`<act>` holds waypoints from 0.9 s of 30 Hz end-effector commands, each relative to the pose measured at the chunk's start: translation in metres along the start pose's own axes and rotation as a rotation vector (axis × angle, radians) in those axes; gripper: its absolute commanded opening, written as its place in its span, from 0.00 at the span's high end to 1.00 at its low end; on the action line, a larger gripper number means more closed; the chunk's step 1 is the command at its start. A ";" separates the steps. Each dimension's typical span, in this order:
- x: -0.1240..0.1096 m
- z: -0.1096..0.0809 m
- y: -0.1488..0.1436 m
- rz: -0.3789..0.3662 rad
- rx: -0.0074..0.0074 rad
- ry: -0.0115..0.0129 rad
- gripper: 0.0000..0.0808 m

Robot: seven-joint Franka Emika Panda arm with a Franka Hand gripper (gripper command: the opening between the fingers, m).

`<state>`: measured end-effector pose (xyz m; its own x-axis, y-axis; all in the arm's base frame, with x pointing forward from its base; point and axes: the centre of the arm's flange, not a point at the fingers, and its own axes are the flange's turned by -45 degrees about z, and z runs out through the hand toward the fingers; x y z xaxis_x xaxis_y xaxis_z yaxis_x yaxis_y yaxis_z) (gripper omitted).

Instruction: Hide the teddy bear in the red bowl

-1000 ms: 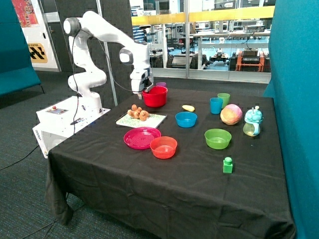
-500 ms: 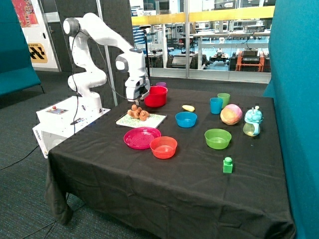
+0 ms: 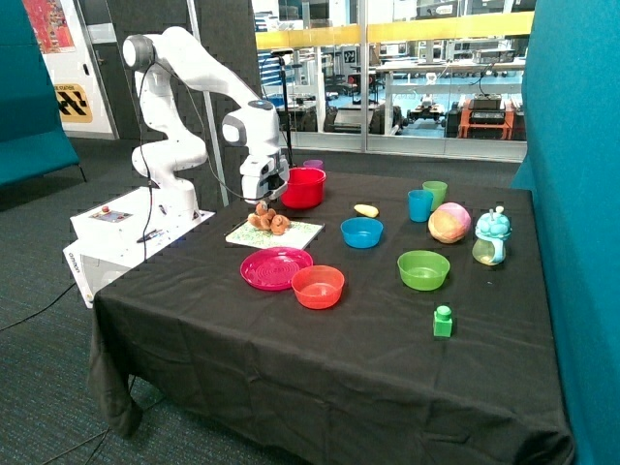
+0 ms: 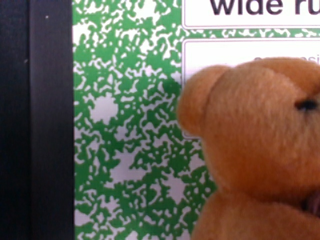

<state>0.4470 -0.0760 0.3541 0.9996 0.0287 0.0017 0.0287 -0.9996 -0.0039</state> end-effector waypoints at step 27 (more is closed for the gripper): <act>-0.006 0.053 0.005 -0.010 -0.0039 -0.0018 0.00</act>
<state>0.4415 -0.0759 0.3148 0.9991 0.0429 0.0029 0.0429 -0.9991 -0.0057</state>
